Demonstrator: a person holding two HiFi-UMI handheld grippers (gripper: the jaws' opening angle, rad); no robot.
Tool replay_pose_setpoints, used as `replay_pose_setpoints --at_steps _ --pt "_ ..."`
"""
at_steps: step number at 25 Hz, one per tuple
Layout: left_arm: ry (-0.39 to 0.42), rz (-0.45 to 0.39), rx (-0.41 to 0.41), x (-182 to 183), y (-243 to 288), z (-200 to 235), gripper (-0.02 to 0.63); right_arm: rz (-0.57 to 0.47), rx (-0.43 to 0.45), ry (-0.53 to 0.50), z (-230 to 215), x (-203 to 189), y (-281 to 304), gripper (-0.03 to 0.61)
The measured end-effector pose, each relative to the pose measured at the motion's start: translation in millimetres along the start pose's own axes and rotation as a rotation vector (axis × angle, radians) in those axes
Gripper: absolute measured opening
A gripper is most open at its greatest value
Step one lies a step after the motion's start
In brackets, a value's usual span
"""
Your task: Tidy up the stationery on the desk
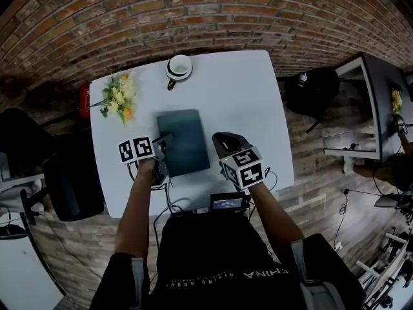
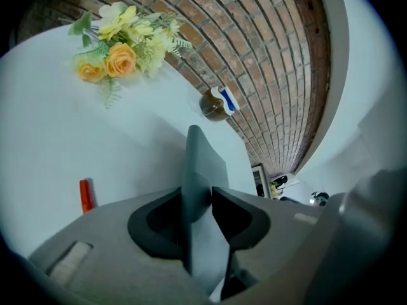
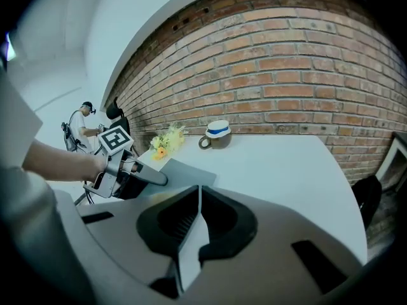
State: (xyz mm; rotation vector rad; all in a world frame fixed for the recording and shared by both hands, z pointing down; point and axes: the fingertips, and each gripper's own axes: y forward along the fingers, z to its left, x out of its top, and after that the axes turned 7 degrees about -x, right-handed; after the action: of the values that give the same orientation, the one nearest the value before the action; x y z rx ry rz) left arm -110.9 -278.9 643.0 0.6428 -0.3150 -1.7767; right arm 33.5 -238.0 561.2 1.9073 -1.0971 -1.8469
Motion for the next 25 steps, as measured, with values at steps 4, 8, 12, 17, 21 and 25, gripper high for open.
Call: replay_pose_setpoints --at_steps 4,8,12,17,21,25 --pt "0.051 0.027 0.027 -2.2 -2.5 1.5 0.132 -0.002 0.004 -0.004 2.8 0.4 0.3 0.025" --pt "0.069 0.023 0.043 0.7 -1.7 6.9 0.163 -0.005 0.004 -0.007 5.8 0.3 -1.1 0.025" --pt "0.106 0.040 0.058 13.8 -3.9 11.3 0.181 -0.010 -0.002 -0.012 7.0 0.6 -4.7 0.025" --pt "0.139 -0.056 0.023 25.0 -20.6 2.5 0.181 -0.012 -0.005 -0.009 11.0 -1.1 -7.9 0.023" --pt "0.270 -0.178 -0.106 27.9 -44.4 -35.7 0.179 -0.018 -0.004 -0.008 16.4 -0.8 -11.2 0.018" --pt "0.464 -0.211 -0.178 11.6 -69.5 -69.1 0.132 -0.025 0.004 -0.025 28.3 1.3 -14.6 0.012"
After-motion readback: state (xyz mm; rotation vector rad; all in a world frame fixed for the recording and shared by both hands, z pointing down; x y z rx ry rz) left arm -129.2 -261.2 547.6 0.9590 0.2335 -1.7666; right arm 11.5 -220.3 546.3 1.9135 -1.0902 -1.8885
